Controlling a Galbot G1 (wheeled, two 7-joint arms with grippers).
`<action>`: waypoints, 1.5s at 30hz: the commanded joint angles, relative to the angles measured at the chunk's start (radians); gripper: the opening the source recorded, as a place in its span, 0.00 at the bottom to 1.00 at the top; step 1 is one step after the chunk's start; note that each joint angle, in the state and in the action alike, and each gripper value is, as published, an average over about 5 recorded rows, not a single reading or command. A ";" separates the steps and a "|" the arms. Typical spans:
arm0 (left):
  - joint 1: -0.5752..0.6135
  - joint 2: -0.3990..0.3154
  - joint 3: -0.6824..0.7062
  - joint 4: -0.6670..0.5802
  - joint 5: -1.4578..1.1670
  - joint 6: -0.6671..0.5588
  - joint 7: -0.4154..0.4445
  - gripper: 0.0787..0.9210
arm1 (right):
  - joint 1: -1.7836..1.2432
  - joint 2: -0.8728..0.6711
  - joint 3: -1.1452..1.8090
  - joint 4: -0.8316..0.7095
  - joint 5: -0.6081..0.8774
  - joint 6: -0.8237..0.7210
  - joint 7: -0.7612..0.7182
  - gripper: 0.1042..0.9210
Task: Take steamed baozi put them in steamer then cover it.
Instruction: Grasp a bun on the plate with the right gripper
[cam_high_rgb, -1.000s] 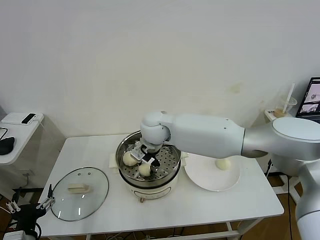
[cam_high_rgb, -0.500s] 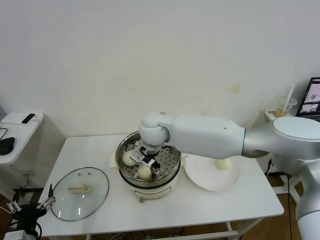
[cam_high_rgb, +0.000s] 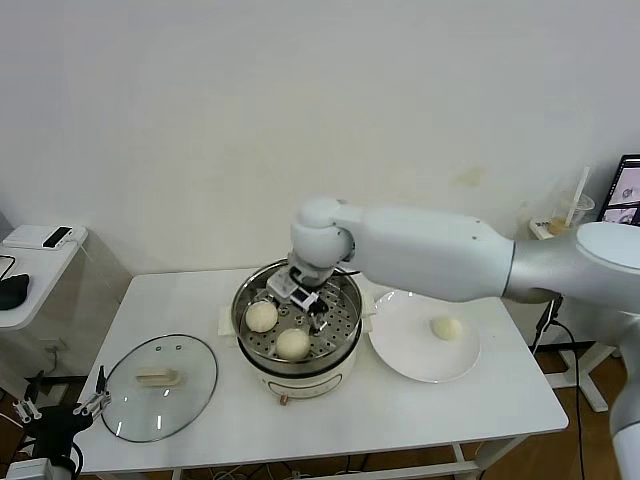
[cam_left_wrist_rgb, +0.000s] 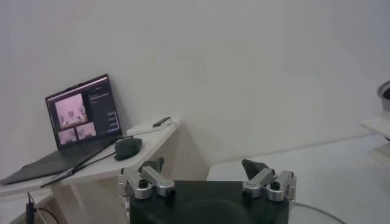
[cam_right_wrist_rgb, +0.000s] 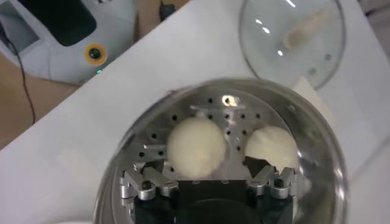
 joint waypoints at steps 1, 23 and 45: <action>-0.003 0.003 0.005 -0.003 0.000 0.002 0.001 0.88 | 0.038 -0.182 0.067 0.029 0.074 -0.129 0.041 0.88; -0.008 0.024 0.051 -0.015 0.018 0.006 0.003 0.88 | -0.424 -0.694 0.397 -0.033 -0.229 0.013 -0.009 0.88; 0.016 0.021 0.025 -0.009 0.030 0.007 0.004 0.88 | -0.604 -0.403 0.524 -0.378 -0.413 0.067 0.080 0.88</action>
